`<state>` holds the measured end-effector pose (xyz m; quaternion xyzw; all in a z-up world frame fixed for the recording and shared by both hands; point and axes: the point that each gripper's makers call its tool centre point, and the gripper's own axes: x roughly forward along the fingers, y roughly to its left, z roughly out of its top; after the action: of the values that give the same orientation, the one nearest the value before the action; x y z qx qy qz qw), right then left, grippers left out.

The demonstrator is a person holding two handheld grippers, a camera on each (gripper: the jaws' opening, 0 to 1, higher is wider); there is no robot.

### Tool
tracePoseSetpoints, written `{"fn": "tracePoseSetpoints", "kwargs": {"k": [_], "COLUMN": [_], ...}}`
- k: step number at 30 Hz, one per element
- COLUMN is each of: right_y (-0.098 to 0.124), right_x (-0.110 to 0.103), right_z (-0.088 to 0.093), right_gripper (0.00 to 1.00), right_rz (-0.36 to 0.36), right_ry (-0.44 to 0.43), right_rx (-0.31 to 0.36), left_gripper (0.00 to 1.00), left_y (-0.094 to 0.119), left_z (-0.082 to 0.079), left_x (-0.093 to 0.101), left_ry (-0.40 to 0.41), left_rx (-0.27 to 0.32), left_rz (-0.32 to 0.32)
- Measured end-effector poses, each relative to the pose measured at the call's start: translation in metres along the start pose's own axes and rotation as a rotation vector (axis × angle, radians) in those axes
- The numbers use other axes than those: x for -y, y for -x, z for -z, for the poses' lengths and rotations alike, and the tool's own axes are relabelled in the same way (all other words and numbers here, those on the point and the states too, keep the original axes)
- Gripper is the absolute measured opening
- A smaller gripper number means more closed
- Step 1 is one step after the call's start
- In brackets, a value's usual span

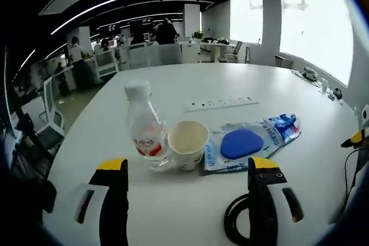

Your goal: Arrange the tabletop items into an orderly group along one side of the table until the central work area is clear of visible clutter.

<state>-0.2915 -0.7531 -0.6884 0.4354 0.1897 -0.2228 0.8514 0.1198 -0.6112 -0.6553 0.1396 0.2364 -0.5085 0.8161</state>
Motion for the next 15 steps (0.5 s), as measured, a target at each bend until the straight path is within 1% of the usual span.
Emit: {"fn": "tracePoseSetpoints", "kwargs": {"k": [2, 7, 15], "right_y": [0.002, 0.004, 0.008], "right_x": [0.002, 0.003, 0.004], "right_z": [0.000, 0.003, 0.004], "right_gripper": [0.52, 0.52, 0.52], "right_rz": [0.000, -0.003, -0.008], "right_ry": [-0.003, 0.000, 0.003], "right_rx": [0.005, 0.004, 0.008], "left_gripper": [0.88, 0.89, 0.91], "left_y": [0.009, 0.028, 0.050], "left_z": [0.003, 0.018, 0.039], "left_x": [-0.005, -0.013, -0.016], "left_ry": [0.021, 0.055, 0.092], "left_rx": [0.006, -0.007, -0.021], "left_rz": [-0.016, -0.039, -0.061]}}
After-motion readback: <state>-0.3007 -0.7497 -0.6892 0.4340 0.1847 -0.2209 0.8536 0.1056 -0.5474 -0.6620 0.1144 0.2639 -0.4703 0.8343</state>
